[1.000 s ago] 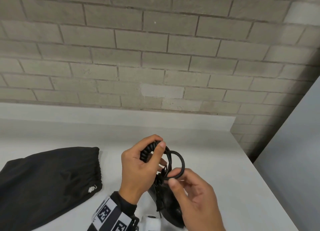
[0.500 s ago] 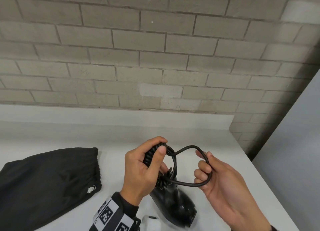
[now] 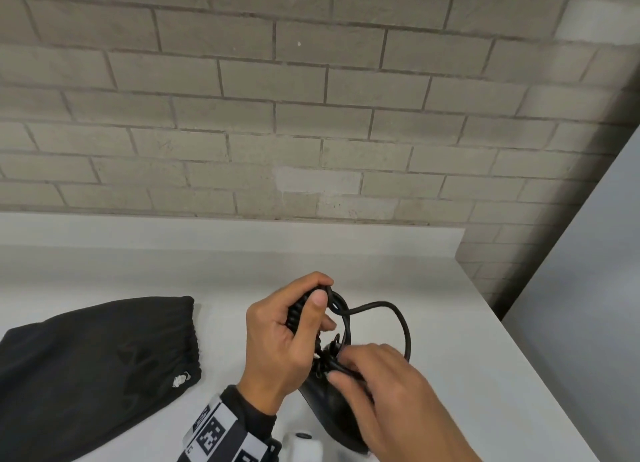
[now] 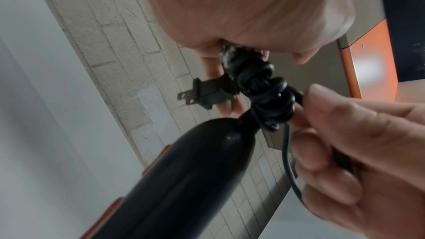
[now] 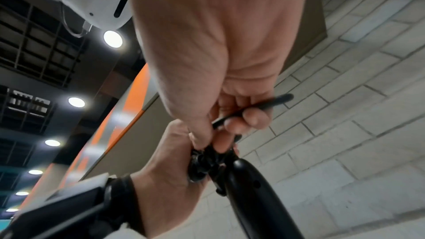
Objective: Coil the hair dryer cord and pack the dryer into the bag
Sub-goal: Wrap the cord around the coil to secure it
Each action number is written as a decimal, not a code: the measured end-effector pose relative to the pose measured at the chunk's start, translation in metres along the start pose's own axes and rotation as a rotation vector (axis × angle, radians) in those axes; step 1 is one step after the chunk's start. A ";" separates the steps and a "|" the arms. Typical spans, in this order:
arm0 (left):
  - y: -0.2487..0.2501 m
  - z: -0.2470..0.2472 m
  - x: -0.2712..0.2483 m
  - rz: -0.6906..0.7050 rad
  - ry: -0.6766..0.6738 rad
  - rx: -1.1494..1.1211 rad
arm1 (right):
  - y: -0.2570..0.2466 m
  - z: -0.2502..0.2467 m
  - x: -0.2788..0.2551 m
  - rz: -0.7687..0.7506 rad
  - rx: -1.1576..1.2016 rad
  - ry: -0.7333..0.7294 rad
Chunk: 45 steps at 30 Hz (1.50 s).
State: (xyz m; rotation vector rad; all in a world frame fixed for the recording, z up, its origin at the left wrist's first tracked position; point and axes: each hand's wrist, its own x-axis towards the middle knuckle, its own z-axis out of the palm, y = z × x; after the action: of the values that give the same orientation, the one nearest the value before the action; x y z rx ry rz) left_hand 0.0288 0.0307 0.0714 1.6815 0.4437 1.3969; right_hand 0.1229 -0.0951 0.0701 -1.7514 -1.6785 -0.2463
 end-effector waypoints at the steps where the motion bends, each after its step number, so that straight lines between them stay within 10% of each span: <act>1: 0.000 -0.001 0.000 0.007 -0.009 0.000 | 0.001 0.001 0.002 -0.001 0.027 0.020; 13: -0.002 -0.009 0.000 -0.057 -0.120 -0.034 | 0.014 -0.036 0.013 0.377 0.860 0.367; 29: -0.001 -0.007 0.000 -0.066 -0.257 -0.019 | 0.034 -0.073 0.023 0.318 0.853 0.433; 33: 0.000 -0.006 0.001 -0.079 -0.256 0.005 | 0.024 -0.094 0.041 0.172 0.826 0.295; 40: 0.000 -0.003 0.006 -0.111 -0.190 -0.013 | -0.001 -0.102 0.046 -0.280 0.252 -0.472; 45: -0.004 -0.013 0.005 -0.136 -0.131 -0.013 | 0.028 -0.088 0.027 -0.253 -0.063 -0.481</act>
State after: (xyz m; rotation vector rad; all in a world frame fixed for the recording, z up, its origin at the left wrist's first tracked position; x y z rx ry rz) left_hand 0.0194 0.0414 0.0710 1.6881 0.4643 1.1811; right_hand 0.1807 -0.1228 0.1415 -1.7332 -2.2615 0.0166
